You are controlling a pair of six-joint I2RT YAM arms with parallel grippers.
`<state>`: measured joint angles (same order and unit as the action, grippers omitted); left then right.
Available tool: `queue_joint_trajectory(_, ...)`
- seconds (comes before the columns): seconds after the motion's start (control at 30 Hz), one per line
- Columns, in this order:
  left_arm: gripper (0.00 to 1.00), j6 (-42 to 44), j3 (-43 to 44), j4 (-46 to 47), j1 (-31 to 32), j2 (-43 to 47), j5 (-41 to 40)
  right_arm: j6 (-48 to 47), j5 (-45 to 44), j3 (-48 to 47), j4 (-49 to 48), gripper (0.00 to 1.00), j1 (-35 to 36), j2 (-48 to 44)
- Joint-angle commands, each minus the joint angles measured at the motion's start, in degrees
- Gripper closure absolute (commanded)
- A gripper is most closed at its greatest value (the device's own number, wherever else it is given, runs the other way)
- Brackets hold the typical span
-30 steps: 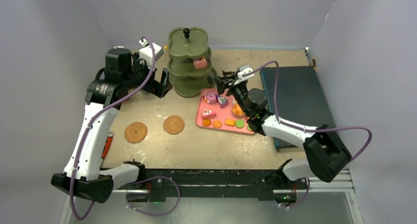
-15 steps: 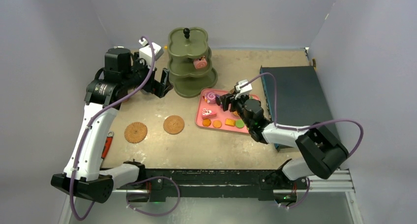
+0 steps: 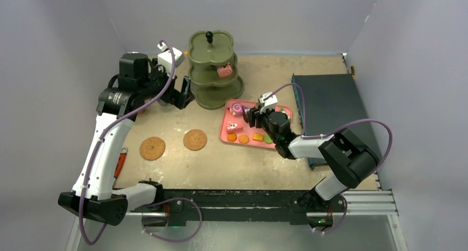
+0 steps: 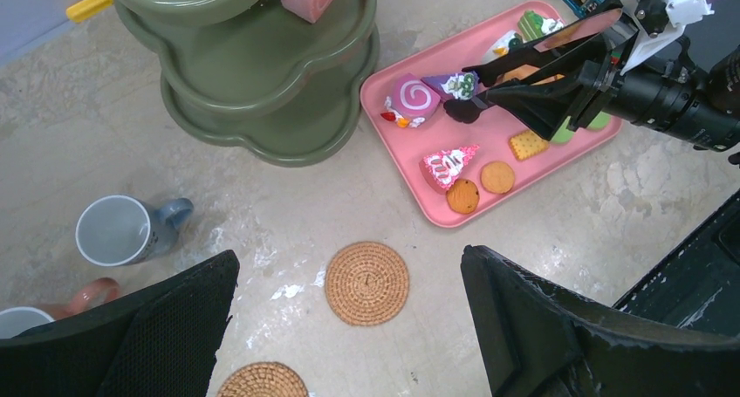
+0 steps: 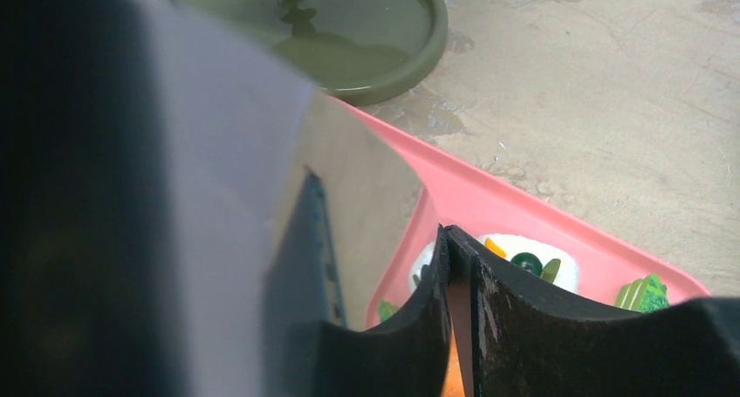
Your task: Serve the afternoon tea
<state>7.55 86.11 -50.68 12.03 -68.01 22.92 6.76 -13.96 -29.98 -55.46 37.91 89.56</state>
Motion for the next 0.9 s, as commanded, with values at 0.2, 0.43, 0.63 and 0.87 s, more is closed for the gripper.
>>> queue_joint_trajectory(0.2,0.01,0.0,1.8,1.6,-0.3,-0.6,1.7,-4.5,-3.6,-4.7,-4.7,0.58,0.2,0.2)
queue_joint_trajectory(0.43,0.01,-0.1,1.6,1.9,-0.2,-0.7,2.4,-3.7,-2.3,-5.5,1.2,0.61,0.1,-6.8)
queue_joint_trajectory(0.63,0.01,-0.3,2.0,2.0,-0.2,-0.9,2.6,-5.0,-2.6,-11.8,0.0,0.62,-0.7,-1.2)
queue_joint_trajectory(0.87,0.01,0.0,2.1,1.8,-0.2,-0.8,2.4,-3.6,-0.5,-20.5,-2.1,0.62,-3.7,8.6)
